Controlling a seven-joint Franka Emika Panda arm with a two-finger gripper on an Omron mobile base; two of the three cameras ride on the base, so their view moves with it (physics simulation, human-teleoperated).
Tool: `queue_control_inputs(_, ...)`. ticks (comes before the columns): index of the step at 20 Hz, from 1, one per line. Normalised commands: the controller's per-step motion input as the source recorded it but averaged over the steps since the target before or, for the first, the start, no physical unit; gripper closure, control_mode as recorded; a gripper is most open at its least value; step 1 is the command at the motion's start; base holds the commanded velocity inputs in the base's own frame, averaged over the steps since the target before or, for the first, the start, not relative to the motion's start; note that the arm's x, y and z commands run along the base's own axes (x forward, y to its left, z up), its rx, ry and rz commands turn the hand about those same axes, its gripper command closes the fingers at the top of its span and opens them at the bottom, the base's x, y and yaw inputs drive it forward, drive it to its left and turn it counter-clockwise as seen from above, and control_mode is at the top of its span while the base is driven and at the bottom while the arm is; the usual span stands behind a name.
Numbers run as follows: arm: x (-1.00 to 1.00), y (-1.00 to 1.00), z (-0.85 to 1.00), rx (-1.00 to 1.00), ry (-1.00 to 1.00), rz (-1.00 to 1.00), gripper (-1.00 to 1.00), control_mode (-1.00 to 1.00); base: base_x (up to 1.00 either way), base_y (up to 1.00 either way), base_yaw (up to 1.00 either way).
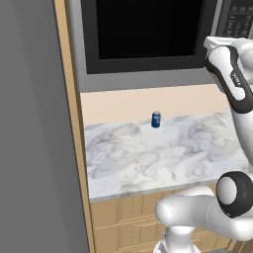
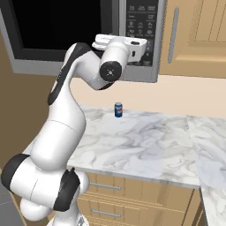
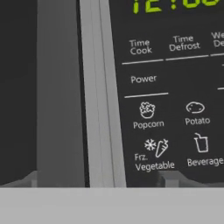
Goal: Open the microwave door.
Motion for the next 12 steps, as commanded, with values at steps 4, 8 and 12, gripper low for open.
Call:
queue_control_inputs(4,0.12,0.0,0.0,0.0,0.03,0.0,1.0,-1.0,0.0,0.0,0.0)
queue_control_inputs(8,0.0,0.0,0.0,0.0,0.0,0.0,1.0,-1.0,0.0,0.0,0.0)
queue_control_inputs(12,-0.25,0.0,0.0,0.0,0.0,0.0,1.0,-1.0,0.0,0.0,0.0)
